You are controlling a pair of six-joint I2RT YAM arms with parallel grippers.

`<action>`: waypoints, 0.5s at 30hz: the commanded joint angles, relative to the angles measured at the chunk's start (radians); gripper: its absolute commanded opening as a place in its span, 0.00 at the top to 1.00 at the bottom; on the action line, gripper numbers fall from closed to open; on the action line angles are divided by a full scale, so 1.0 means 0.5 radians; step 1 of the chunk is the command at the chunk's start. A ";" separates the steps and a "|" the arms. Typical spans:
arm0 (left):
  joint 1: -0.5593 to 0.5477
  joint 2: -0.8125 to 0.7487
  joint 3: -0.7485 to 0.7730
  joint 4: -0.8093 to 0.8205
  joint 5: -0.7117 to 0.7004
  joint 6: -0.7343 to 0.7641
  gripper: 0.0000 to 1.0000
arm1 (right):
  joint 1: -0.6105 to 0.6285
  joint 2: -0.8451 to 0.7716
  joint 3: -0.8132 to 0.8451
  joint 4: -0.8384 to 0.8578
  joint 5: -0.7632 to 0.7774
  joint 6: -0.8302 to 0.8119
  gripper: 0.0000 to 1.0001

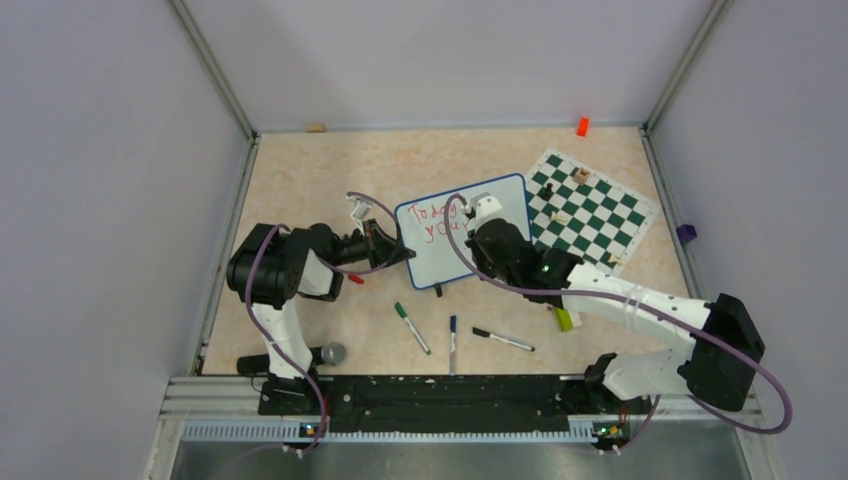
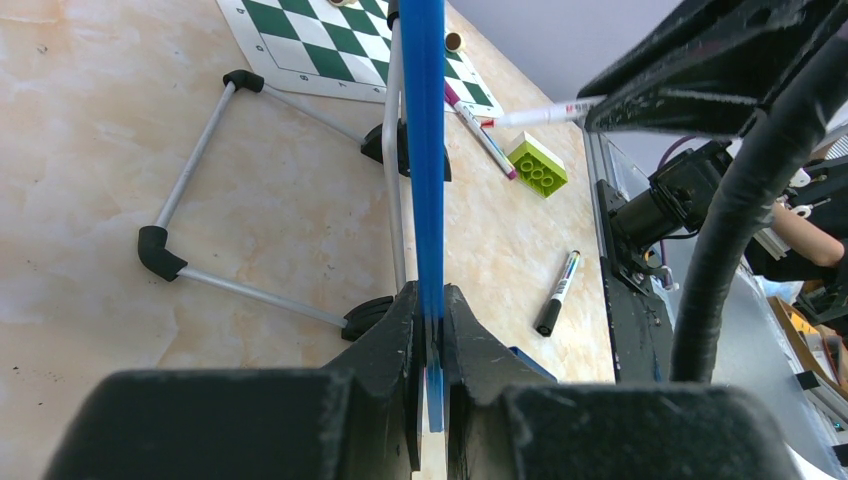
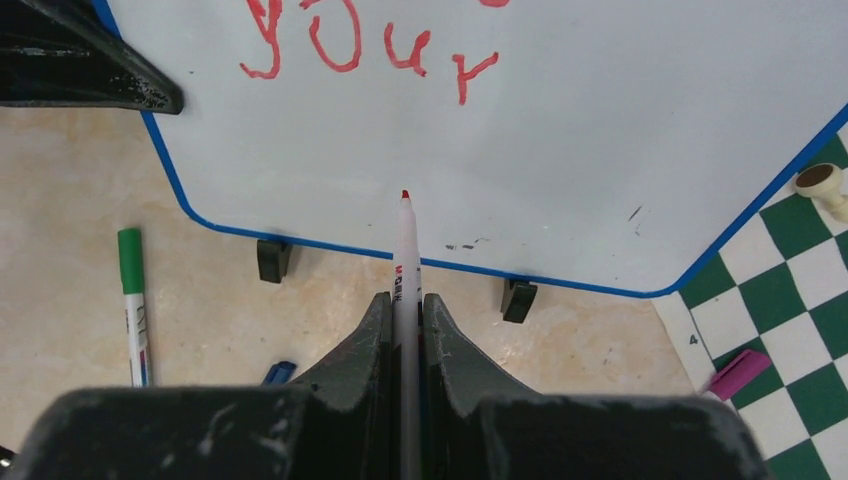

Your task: Write a sentence on the whiteboard

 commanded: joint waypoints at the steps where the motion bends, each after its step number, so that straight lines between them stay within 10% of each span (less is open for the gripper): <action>1: -0.008 -0.036 -0.003 0.205 0.076 0.075 1.00 | 0.100 -0.051 -0.070 0.173 0.174 0.180 1.00; 15: -0.008 -0.029 0.000 0.205 0.075 0.074 1.00 | 0.130 0.063 -0.068 0.342 0.308 0.155 1.00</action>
